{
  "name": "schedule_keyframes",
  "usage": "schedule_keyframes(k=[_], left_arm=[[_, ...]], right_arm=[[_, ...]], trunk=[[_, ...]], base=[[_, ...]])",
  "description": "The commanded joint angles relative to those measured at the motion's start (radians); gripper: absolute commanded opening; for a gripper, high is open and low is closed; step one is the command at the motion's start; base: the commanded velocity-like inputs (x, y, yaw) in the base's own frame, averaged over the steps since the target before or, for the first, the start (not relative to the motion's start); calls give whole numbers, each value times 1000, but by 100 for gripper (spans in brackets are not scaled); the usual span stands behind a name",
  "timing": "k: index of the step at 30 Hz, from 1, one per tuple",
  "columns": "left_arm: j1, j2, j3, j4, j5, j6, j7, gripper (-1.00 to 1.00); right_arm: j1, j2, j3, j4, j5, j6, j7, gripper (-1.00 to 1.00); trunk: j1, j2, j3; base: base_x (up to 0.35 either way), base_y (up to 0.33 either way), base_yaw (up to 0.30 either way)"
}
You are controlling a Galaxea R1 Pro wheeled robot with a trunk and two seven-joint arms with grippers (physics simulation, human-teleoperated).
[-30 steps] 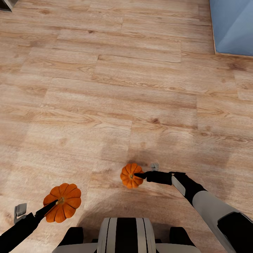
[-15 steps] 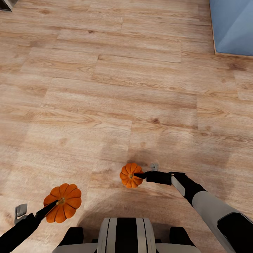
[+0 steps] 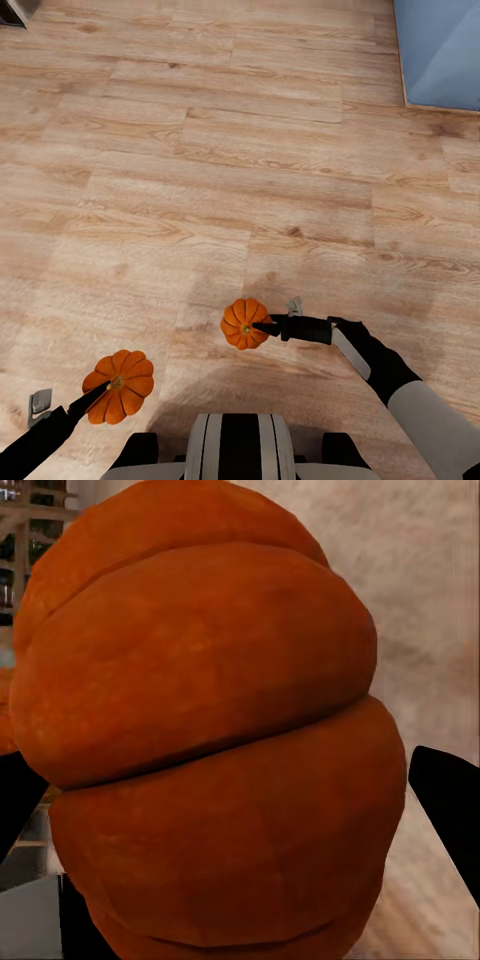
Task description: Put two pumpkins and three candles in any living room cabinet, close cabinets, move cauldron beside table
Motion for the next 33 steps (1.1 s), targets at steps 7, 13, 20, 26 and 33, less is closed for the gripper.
schedule_keyframes(k=[7,13,20,26,33], left_arm=[[1,-24,12,-2,-7,0,2,-100],[23,-35,75,-29,-1,2,-8,-100],[58,-57,117,-41,-12,0,40,-100],[72,-92,128,-41,-12,-64,72,-100],[71,-106,31,-41,-13,-104,150,-100]], right_arm=[[106,-18,-20,-294,-3,141,-125,-100],[205,-15,-149,-581,0,323,-184,-100],[239,-11,-182,-684,3,411,-257,-100],[243,-8,-178,-695,4,416,-328,-100],[244,-7,-171,-696,4,417,-384,-100]], trunk=[[-3,2,27],[-6,3,50],[-9,5,77],[-12,6,101],[-15,8,128]], base=[[0,0,0],[0,0,25],[0,0,216],[0,0,281],[0,0,287]])
